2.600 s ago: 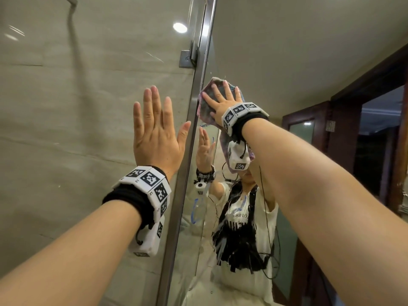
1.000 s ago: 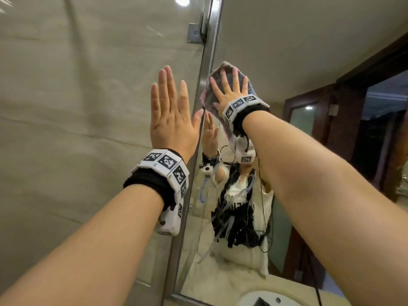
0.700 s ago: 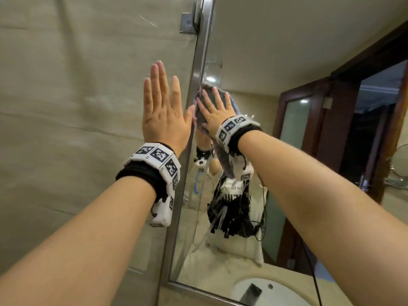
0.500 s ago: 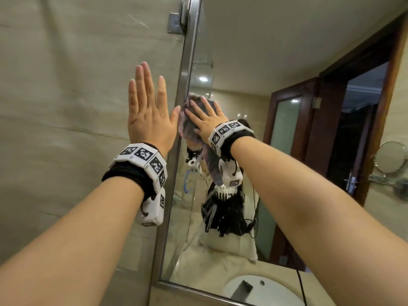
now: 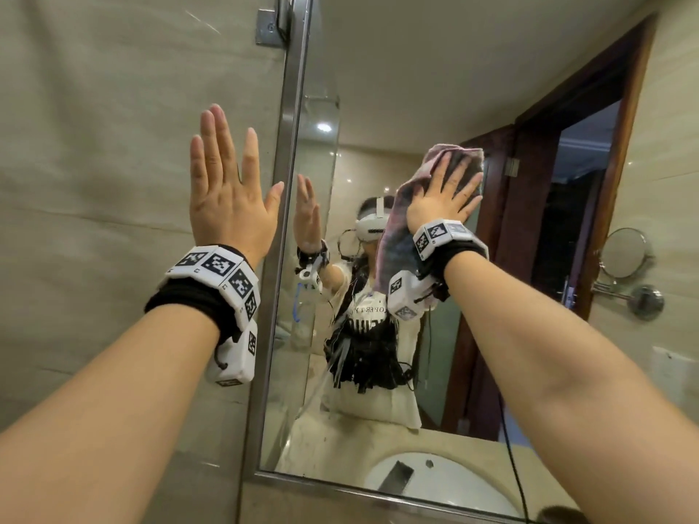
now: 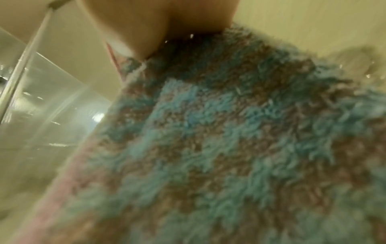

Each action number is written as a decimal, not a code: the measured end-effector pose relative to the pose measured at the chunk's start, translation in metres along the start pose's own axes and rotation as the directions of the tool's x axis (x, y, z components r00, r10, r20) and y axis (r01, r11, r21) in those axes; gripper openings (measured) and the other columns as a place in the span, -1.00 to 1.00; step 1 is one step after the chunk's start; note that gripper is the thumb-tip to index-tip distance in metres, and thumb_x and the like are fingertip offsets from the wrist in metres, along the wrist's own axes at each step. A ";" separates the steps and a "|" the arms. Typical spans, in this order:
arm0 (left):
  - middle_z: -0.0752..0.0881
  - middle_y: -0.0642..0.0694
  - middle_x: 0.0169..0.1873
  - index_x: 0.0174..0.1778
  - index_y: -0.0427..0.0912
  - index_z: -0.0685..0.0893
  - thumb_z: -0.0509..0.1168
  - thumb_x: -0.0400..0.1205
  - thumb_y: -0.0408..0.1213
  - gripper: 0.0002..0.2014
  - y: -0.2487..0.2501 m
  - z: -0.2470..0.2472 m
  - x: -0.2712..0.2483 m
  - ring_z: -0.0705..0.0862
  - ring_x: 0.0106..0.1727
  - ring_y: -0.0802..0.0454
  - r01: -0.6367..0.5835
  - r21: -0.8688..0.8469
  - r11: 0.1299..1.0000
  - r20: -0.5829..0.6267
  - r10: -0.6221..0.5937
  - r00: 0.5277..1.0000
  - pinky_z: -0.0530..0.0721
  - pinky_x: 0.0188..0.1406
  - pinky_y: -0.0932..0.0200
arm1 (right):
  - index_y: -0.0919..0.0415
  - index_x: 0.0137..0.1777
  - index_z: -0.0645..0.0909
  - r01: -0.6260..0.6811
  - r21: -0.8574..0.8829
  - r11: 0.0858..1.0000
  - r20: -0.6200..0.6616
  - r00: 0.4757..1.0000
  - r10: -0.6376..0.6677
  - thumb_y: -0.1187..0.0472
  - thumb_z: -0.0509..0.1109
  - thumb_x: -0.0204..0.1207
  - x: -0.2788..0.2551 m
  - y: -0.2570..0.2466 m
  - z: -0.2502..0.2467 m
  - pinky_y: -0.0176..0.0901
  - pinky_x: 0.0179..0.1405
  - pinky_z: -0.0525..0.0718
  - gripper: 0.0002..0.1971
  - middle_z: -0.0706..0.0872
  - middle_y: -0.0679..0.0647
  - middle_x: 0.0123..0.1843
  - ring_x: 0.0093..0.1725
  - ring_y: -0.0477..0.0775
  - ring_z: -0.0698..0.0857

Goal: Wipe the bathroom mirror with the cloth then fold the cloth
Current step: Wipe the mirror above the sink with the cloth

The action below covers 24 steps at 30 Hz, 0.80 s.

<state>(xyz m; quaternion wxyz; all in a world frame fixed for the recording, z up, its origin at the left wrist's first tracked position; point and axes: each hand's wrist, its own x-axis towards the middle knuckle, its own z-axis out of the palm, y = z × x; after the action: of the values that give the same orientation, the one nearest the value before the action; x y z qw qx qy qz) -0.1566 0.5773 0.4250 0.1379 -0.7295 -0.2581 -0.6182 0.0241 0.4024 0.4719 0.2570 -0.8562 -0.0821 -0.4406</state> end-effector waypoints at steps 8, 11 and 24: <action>-0.15 -0.38 0.62 0.64 -0.16 -0.14 -0.12 0.70 0.08 -0.34 0.000 0.008 -0.018 -0.18 0.65 -0.21 -0.010 0.021 1.000 0.024 0.010 1.000 -0.31 0.56 -0.03 | 0.06 0.67 -0.23 -0.123 0.005 0.992 -0.054 0.991 0.124 0.11 -0.30 0.41 -0.014 -0.020 0.010 0.35 0.61 -0.15 -0.26 -0.19 0.18 0.71 0.66 0.41 -0.18; -0.16 -0.38 0.62 0.63 -0.17 -0.16 -0.13 0.70 0.08 -0.34 -0.001 0.011 -0.023 -0.19 0.65 -0.21 -0.009 0.038 0.999 0.028 0.008 1.000 -0.32 0.57 -0.03 | 0.05 0.65 -0.31 0.049 -0.061 0.997 0.005 0.999 -0.048 0.07 0.09 0.57 -0.019 -0.021 0.014 0.38 0.58 -0.25 -0.22 -0.28 0.20 0.70 0.65 0.42 -0.25; -0.18 -0.40 0.61 0.63 -0.18 -0.16 -0.15 0.69 0.09 -0.34 -0.005 0.019 -0.032 -0.18 0.65 -0.26 -0.055 0.190 0.980 0.063 0.044 0.997 -0.38 0.52 -0.05 | 0.05 0.65 -0.32 0.791 -0.122 0.599 0.391 0.593 -0.704 -0.03 0.08 0.64 -0.071 -0.088 0.060 0.18 0.42 -0.54 -0.26 -0.36 0.07 0.69 0.64 0.25 -0.39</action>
<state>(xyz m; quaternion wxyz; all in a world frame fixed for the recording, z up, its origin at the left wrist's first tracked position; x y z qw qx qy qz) -0.1466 0.5845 0.3897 0.2155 -0.7366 -0.3021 -0.5654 -0.0076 0.5144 0.4193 -0.0956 -0.8236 -0.4118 -0.3781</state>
